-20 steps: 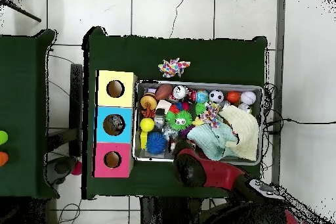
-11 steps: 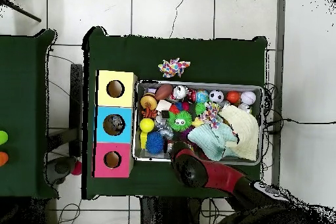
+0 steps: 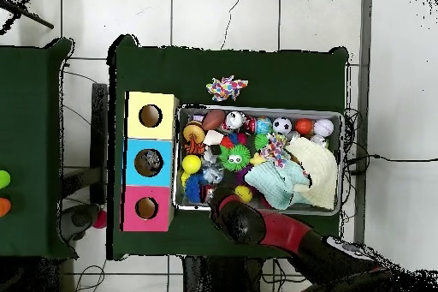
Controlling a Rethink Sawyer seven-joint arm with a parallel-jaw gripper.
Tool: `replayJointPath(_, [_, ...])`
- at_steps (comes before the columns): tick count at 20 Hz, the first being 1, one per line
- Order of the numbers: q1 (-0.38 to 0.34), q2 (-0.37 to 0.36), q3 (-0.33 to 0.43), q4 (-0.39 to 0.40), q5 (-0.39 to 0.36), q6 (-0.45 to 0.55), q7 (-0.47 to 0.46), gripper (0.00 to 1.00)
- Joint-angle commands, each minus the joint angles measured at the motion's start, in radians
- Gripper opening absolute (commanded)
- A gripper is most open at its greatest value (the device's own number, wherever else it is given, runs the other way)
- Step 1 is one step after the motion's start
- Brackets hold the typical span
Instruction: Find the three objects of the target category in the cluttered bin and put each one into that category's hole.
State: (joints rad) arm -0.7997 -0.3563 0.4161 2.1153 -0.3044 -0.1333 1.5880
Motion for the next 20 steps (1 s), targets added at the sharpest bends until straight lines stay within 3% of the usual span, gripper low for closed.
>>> replayJointPath(1, [0.017, 0.006, 0.058, -0.022, 0.039, 0.033, 0.183, 0.00])
replayJointPath(3, [0.040, -0.008, 0.033, -0.031, 0.021, 0.049, 0.154, 0.00])
replayJointPath(5, [0.041, -0.023, 0.040, -0.042, -0.015, -0.021, 0.147, 0.00])
replayJointPath(8, [0.055, -0.045, 0.028, -0.039, -0.011, -0.021, 0.150, 0.00])
replayJointPath(11, [0.111, -0.091, -0.049, -0.056, -0.009, -0.063, 0.152, 0.00])
replayJointPath(15, [0.256, -0.149, -0.217, -0.119, -0.047, 0.014, 0.054, 0.00])
replayJointPath(20, [0.271, -0.151, -0.242, -0.134, -0.062, -0.023, 0.071, 0.00])
